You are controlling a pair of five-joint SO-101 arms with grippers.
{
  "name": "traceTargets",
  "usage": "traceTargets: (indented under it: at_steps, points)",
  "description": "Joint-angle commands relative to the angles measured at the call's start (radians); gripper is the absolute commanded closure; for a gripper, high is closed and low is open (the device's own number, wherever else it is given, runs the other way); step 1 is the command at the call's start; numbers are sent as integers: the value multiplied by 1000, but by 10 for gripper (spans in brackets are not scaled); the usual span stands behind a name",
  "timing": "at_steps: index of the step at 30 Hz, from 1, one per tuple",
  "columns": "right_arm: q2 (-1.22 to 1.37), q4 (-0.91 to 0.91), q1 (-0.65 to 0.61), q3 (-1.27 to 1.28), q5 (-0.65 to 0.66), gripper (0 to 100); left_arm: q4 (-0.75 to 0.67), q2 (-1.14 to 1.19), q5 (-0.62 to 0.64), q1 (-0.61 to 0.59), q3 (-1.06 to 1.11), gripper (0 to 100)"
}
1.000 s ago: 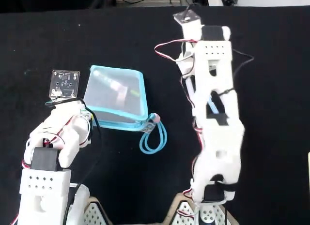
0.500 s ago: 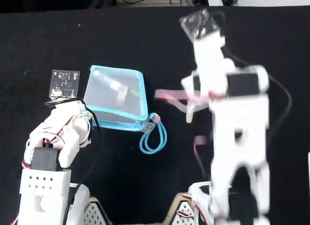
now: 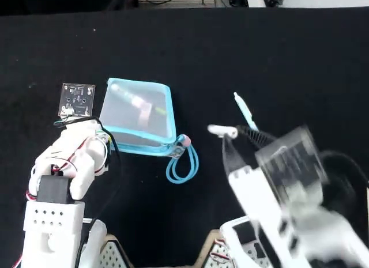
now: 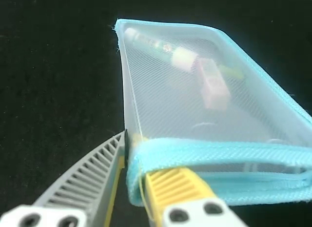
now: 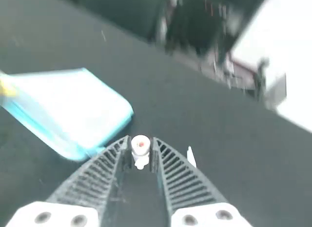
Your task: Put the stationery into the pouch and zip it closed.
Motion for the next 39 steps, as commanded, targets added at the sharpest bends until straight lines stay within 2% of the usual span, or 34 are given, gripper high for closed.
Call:
traceTargets:
  at_steps: [1, 6, 10, 16, 27, 32, 39]
  points:
    - [-45, -49, -166, 5, -34, 988, -18, -9, 0, -15, -15, 970]
    - [-79, -61, -367, 5, -28, 988, -18, -9, 0, -15, -13, 970]
    - [-85, -75, -437, 58, -26, 988, -21, -9, 2, -15, -12, 970]
    - [-90, -222, -534, 223, 34, 988, -21, -9, 2, -15, -12, 970]
    - [-90, -523, -540, 455, 37, 988, -21, -9, 2, -15, -12, 970]
    - [-88, -534, -540, 486, 38, 988, -21, -9, 2, -15, -12, 970]
    - [-88, -545, -540, 671, 157, 988, -20, -9, 2, -15, -12, 970]
